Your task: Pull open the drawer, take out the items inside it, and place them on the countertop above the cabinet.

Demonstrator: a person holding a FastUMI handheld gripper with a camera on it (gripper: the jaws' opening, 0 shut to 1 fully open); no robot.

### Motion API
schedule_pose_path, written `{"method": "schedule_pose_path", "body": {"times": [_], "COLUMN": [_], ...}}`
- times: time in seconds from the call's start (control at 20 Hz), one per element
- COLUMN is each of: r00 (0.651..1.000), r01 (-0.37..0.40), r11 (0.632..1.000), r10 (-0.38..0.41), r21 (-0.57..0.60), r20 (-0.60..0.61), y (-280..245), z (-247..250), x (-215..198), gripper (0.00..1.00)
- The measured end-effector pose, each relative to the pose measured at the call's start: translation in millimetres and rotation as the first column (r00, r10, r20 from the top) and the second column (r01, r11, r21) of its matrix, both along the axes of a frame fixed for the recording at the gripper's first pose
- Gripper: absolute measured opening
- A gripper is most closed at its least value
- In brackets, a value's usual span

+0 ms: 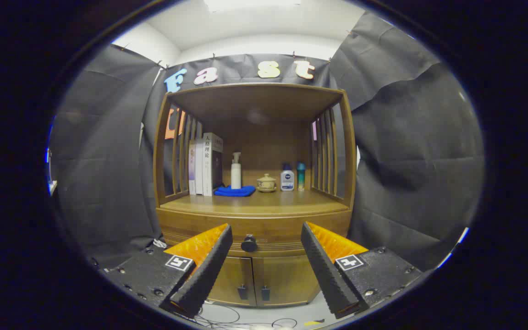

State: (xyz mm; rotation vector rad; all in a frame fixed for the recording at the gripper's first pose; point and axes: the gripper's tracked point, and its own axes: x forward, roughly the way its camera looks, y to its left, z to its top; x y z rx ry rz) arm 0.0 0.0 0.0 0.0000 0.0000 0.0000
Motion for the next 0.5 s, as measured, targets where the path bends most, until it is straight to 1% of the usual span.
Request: {"method": "schedule_pose_path", "body": {"times": [0.5], "r00": [1.000], "r01": [-0.009], "r11": [1.000], "r10": [0.009], "r21": [-0.009], "r20": [-0.005], "y": [5.8], "z": [-1.9], "x": [-0.7], "gripper": [0.98]}}
